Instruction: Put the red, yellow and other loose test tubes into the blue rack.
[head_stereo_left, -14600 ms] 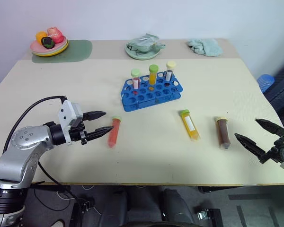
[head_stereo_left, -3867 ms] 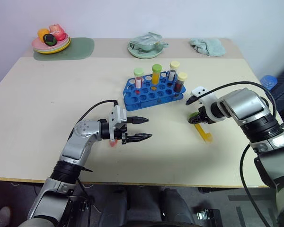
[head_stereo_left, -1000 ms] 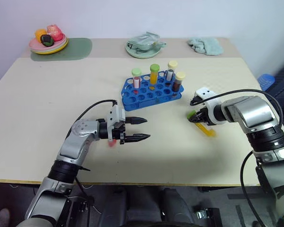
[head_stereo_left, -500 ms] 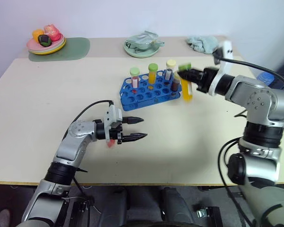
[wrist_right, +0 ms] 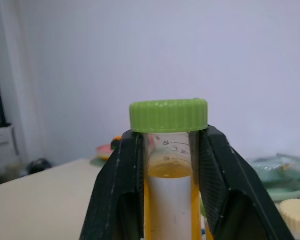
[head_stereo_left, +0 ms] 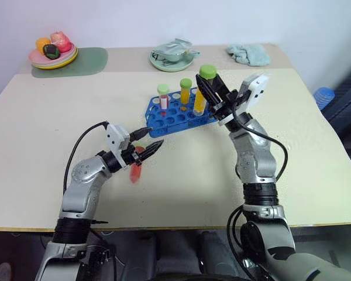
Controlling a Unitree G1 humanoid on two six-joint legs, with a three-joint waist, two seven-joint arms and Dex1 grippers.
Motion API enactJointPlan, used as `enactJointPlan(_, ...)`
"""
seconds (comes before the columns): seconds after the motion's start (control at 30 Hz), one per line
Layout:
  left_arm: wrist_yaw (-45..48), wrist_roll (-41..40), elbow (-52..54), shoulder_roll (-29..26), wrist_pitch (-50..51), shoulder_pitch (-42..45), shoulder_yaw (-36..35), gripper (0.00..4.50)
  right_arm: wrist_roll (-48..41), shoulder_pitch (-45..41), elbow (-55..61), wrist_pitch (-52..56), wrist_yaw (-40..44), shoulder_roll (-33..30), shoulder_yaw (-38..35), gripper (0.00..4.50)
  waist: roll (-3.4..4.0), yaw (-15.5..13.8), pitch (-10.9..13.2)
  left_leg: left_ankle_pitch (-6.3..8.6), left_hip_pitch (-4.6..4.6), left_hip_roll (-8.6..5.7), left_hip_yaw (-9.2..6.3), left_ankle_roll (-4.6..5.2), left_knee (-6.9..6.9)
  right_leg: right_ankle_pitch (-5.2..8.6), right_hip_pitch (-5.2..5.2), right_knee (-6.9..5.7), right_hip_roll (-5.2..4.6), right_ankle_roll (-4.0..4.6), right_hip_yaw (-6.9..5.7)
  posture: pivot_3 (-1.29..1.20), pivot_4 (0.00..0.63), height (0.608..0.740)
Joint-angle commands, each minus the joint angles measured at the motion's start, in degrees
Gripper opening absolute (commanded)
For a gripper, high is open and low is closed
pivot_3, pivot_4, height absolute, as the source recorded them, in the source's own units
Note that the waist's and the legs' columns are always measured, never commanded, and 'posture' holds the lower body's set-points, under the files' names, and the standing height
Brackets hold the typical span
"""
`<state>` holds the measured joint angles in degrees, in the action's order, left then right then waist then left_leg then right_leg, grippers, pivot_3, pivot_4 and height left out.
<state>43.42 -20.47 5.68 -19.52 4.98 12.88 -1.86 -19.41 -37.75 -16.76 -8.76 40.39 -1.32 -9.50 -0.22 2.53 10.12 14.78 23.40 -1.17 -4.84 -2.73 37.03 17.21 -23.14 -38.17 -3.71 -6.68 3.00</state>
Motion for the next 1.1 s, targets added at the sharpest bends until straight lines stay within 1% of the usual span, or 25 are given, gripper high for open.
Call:
enactJointPlan(0.03,-2.88,0.35,5.62,-0.71,-0.13,-1.73,-1.50,2.91,-1.40,-4.82,-7.61,-9.73,2.12,1.11,-0.87,1.01,0.01,0.04,0.01,0.00,0.00,0.01,0.00,0.00,-0.01,0.00,-0.01,-0.01,0.02,0.00,0.00,0.00,0.150,0.740)
enactJointPlan(0.13,-4.48,0.50,8.11,-1.28,0.40,-4.18,-1.57,2.91,-0.78,-9.33,-17.61,-17.21,1.83,1.68,-1.87,1.01,0.06,0.26,0.03,-0.01,-0.02,0.02,0.00,-0.02,-0.03,0.00,-0.03,-0.03,0.04,0.01,0.01,0.00,0.150,0.740)
enactJointPlan(0.23,-5.67,-0.11,10.23,-1.87,1.40,-5.28,-2.08,2.91,-0.19,-12.93,-25.12,-23.06,0.75,2.52,-2.63,1.01,0.07,0.18,0.04,-0.01,-0.03,0.03,0.00,-0.02,-0.05,0.00,-0.03,-0.04,0.04,0.02,0.01,0.00,0.150,0.740)
enactJointPlan(0.37,-7.48,-0.51,12.66,-2.93,2.75,-6.29,-3.57,2.91,-0.09,-17.15,-33.28,-27.83,-0.15,3.59,-3.41,1.01,0.07,0.09,0.04,-0.02,-0.03,0.02,0.01,-0.04,-0.04,0.00,-0.02,-0.03,0.02,0.02,0.02,0.00,0.150,0.740)
enactJointPlan(0.47,-9.16,-0.80,16.26,-3.55,4.07,-8.96,-4.43,2.91,-0.20,-18.59,-37.74,-30.38,0.48,4.36,-3.52,1.01,0.07,0.16,0.04,-0.02,-0.03,0.02,0.01,-0.05,-0.06,0.00,-0.02,-0.02,0.02,0.02,0.03,0.00,0.150,0.740)
enactJointPlan(0.67,-11.15,-1.41,21.19,-4.22,6.48,-12.68,-5.30,2.91,-0.18,-19.50,-42.48,-32.65,0.45,5.12,-4.27,1.01,0.09,0.16,0.05,-0.03,-0.03,0.04,0.01,-0.06,-0.06,0.00,-0.03,-0.03,0.02,0.02,0.04,0.00,0.150,0.740)
enactJointPlan(0.87,-12.52,-2.46,23.80,-5.09,9.20,-12.58,-5.85,2.91,-0.57,-19.69,-45.39,-32.63,1.05,5.47,-5.06,1.01,0.09,0.14,0.05,-0.03,-0.03,0.03,0.01,-0.07,-0.06,0.00,-0.02,-0.03,0.02,0.02,0.04,0.00,0.150,0.740)
enactJointPlan(1.1,-13.16,-3.55,25.28,-6.25,10.96,-12.25,-6.42,2.91,0.81,-20.93,-51.14,-31.73,-0.21,3.09,-6.46,1.01,0.09,0.17,0.05,-0.04,-0.03,0.03,0.01,-0.08,-0.06,0.00,-0.02,-0.03,0.03,0.02,0.04,0.00,0.150,0.740)
